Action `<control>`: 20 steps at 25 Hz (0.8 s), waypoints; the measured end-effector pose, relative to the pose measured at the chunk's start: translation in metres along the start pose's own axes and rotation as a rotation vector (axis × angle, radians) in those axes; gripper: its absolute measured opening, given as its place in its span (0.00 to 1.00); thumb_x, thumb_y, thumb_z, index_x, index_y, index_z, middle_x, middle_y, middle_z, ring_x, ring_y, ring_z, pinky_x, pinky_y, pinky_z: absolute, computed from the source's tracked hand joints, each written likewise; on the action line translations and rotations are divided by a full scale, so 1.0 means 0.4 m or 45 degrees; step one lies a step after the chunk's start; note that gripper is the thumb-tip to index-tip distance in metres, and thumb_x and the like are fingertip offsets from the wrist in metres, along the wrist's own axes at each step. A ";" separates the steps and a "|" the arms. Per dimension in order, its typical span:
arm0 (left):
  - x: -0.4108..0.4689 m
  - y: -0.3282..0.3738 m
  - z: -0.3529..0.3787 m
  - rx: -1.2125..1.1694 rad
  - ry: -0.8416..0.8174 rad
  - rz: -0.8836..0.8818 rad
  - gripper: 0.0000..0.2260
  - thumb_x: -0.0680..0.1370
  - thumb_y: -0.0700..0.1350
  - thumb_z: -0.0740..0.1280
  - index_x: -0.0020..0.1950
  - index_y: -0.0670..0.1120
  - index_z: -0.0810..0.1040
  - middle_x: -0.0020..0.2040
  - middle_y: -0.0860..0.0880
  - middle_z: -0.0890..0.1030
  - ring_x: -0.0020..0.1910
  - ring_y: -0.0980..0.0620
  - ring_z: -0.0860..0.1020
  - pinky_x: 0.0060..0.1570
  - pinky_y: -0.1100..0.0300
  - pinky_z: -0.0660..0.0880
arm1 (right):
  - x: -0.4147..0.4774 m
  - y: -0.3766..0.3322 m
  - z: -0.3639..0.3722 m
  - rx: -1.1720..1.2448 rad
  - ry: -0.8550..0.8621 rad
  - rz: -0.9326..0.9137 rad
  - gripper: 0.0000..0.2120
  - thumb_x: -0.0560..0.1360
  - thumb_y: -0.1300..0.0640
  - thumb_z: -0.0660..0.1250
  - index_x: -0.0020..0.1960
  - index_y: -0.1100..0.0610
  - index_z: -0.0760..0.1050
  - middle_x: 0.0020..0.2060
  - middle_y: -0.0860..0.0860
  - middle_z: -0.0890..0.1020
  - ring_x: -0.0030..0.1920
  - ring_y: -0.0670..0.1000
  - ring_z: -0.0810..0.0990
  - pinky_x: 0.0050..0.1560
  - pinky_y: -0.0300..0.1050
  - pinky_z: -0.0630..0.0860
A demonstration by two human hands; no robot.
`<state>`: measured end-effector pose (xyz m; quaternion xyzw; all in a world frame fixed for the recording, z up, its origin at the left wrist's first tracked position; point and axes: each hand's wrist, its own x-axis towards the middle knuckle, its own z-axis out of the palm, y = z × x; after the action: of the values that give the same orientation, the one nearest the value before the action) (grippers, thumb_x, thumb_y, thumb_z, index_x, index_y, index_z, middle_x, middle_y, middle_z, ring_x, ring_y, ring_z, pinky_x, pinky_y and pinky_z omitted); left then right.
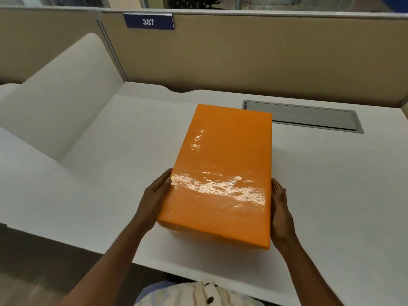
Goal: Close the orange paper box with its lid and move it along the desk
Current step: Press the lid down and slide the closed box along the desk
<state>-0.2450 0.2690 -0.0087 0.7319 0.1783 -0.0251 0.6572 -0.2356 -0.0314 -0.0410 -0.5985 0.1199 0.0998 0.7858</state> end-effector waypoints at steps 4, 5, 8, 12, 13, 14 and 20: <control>-0.005 -0.040 -0.007 -0.225 -0.077 -0.094 0.22 0.74 0.58 0.62 0.68 0.59 0.71 0.65 0.53 0.77 0.58 0.47 0.79 0.54 0.45 0.78 | -0.025 0.031 0.009 0.321 -0.081 0.074 0.26 0.73 0.35 0.52 0.71 0.34 0.60 0.66 0.45 0.75 0.61 0.56 0.79 0.54 0.62 0.78; -0.003 -0.047 -0.010 -0.283 -0.131 -0.131 0.23 0.73 0.58 0.62 0.68 0.60 0.70 0.64 0.54 0.78 0.58 0.46 0.80 0.53 0.45 0.78 | -0.024 0.039 0.012 0.332 -0.063 0.085 0.26 0.73 0.36 0.52 0.71 0.34 0.60 0.68 0.46 0.74 0.62 0.57 0.78 0.55 0.64 0.77; 0.023 -0.048 -0.022 -0.373 -0.197 -0.179 0.21 0.72 0.56 0.65 0.65 0.62 0.72 0.59 0.55 0.81 0.55 0.47 0.82 0.46 0.48 0.80 | -0.008 0.042 0.027 0.239 0.028 0.056 0.26 0.74 0.39 0.53 0.72 0.37 0.60 0.70 0.48 0.71 0.63 0.58 0.77 0.57 0.66 0.75; 0.106 -0.011 -0.075 -0.418 -0.204 -0.168 0.19 0.73 0.53 0.68 0.64 0.59 0.76 0.58 0.50 0.82 0.53 0.43 0.82 0.44 0.47 0.80 | 0.038 0.022 0.103 0.160 0.102 0.003 0.26 0.74 0.42 0.54 0.73 0.41 0.61 0.69 0.51 0.72 0.62 0.60 0.77 0.57 0.64 0.76; 0.131 0.002 -0.100 -0.414 -0.205 -0.149 0.19 0.72 0.53 0.69 0.63 0.59 0.76 0.58 0.50 0.83 0.52 0.43 0.83 0.43 0.48 0.81 | 0.055 0.015 0.134 0.118 0.113 -0.025 0.26 0.76 0.43 0.53 0.73 0.42 0.60 0.69 0.52 0.72 0.62 0.60 0.77 0.55 0.61 0.77; 0.158 0.015 -0.130 -0.408 -0.208 -0.124 0.19 0.72 0.52 0.69 0.63 0.59 0.76 0.57 0.51 0.83 0.51 0.44 0.83 0.42 0.49 0.81 | 0.075 0.008 0.172 0.073 0.118 -0.058 0.25 0.77 0.45 0.53 0.74 0.43 0.59 0.69 0.52 0.71 0.62 0.60 0.77 0.54 0.59 0.78; 0.352 0.097 -0.385 -0.433 -0.201 0.000 0.21 0.71 0.48 0.72 0.63 0.57 0.77 0.57 0.50 0.83 0.51 0.44 0.83 0.41 0.53 0.80 | 0.235 -0.044 0.481 0.075 0.020 -0.179 0.21 0.76 0.47 0.59 0.68 0.44 0.68 0.61 0.48 0.80 0.56 0.57 0.82 0.47 0.52 0.81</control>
<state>-0.1325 0.4479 0.0107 0.6061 0.1279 -0.0521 0.7834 -0.1275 0.1507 -0.0047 -0.5828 0.0865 0.0360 0.8072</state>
